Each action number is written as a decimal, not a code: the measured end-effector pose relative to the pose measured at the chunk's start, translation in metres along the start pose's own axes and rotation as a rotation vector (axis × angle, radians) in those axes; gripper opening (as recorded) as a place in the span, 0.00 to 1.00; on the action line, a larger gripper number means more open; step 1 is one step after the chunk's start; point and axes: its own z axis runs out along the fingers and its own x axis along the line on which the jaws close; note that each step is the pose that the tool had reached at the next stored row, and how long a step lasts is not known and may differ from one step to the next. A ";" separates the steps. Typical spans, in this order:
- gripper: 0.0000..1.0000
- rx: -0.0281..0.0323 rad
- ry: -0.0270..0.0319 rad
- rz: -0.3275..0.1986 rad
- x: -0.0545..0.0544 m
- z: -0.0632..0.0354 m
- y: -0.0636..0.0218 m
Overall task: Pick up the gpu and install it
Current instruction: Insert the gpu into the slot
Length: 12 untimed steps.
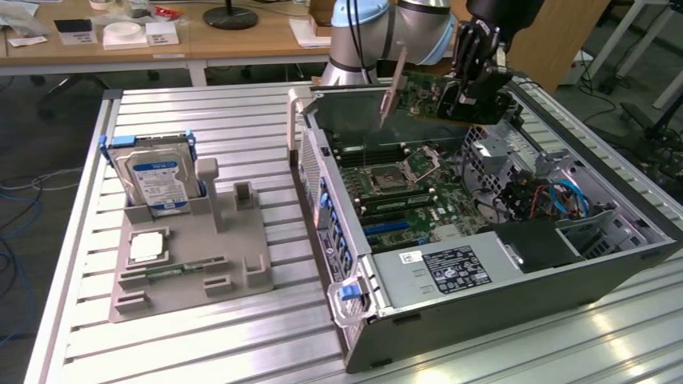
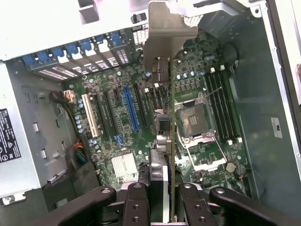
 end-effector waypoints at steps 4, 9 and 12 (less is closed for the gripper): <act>0.28 -0.0003 0.0013 -0.035 0.000 0.0003 0.0000; 0.28 -0.0009 0.0032 -0.079 0.000 0.0007 -0.0001; 0.28 -0.0012 0.0043 -0.105 0.000 0.0009 -0.0001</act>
